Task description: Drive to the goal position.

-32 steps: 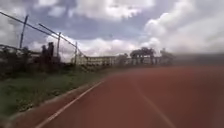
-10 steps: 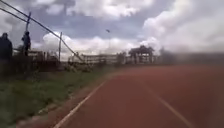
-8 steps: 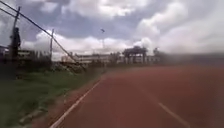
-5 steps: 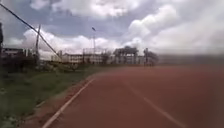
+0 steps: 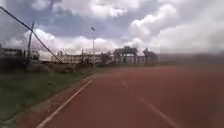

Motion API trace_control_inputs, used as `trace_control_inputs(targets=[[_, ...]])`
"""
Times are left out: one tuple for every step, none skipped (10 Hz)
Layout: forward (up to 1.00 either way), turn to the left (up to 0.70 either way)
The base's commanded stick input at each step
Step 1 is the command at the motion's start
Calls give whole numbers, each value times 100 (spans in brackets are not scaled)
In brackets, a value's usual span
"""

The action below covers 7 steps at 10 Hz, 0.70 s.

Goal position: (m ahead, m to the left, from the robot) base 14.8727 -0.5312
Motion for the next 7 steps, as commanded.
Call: trace_control_inputs(targets=[[100, 0], [100, 0], [100, 0], [100, 0], [100, 0], [100, 0], [100, 0]])
